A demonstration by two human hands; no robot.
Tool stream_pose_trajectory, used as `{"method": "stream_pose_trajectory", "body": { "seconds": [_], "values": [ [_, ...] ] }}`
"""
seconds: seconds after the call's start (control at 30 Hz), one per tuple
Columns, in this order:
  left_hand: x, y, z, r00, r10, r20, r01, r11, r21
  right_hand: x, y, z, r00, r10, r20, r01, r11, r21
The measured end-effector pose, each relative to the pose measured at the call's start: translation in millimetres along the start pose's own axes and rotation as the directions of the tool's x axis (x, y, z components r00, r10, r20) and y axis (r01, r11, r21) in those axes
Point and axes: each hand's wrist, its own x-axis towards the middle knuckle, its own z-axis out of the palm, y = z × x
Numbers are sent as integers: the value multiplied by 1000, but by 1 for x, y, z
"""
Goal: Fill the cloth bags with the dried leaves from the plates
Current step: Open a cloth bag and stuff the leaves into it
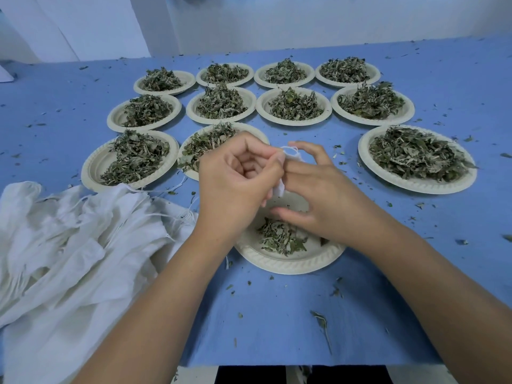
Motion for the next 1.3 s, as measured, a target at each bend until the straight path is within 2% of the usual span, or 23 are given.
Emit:
{"method": "stream_pose_trajectory", "body": {
  "seconds": [0.13,0.2,0.33,0.4,0.47,0.5,0.53,0.6,0.63,0.67,0.7,0.77,0.8,0.83,0.87,0.9,0.97,1.03,1.1,1.13,1.23,1.3],
  "values": [
    [2,0,-1,996,17,-89,-16,1000,6,-3,2,-10,962,-37,-270,17,997,-74],
    [1,1,0,997,23,-78,-22,1000,11,-3,2,-14,938,-74,-339,30,991,-133],
    [1,3,0,999,21,-45,-21,1000,12,0,-5,-8,972,-89,-217,72,994,-88],
    [2,2,-2,998,8,-64,-7,1000,18,-2,-8,-5,998,26,-48,-25,999,24],
    [2,0,-2,996,-15,-83,18,999,33,-5,-6,-5,977,159,141,-180,971,155],
    [3,0,-1,995,-23,-98,28,999,46,-5,-6,-8,965,203,166,-239,940,242],
    [3,-1,0,992,-26,-120,33,998,57,-5,-6,-13,965,233,124,-262,901,346],
    [5,-2,-1,983,-24,-183,36,997,61,-5,-2,-26,951,291,-109,-202,846,493],
    [6,-2,-2,977,-22,-211,34,998,54,-7,4,-31,921,337,-198,-198,840,506],
    [7,-3,-3,973,-20,-230,32,998,49,-9,9,-36,898,387,-208,-240,829,505],
    [8,-4,-3,971,-18,-240,31,998,50,-11,14,-39,893,431,-130,-310,798,517],
    [7,-3,-1,970,-15,-242,33,997,68,-13,16,-37,854,457,251,-517,679,521],
    [6,-3,0,971,-17,-240,36,997,75,-13,13,-33,789,413,455,-607,641,471],
    [6,-2,0,971,-22,-239,41,996,74,-14,10,-27,721,351,597,-652,635,414],
    [7,-2,0,970,-28,-241,45,997,67,-14,7,-23,682,301,667,-659,648,381],
    [7,-2,-2,969,-31,-246,47,997,59,-13,5,-19,682,270,680,-647,656,389],
    [8,-3,-3,966,-33,-256,49,997,55,-11,3,-15,747,262,611,-610,635,474],
    [8,-3,-3,966,-33,-257,50,997,61,-9,4,-17,813,333,477,-570,622,536],
    [8,-3,-2,966,-36,-255,52,997,57,-9,8,-21,820,425,383,-572,627,529],
    [8,-3,-3,967,-38,-252,53,997,53,-10,9,-23,809,435,395,-587,627,512],
    [7,-3,-3,969,-39,-243,53,997,50,-11,4,-22,719,328,613,-660,597,455],
    [7,-3,-2,969,-39,-242,53,997,52,-10,-2,-18,709,271,651,-668,555,496]
  ]
}}
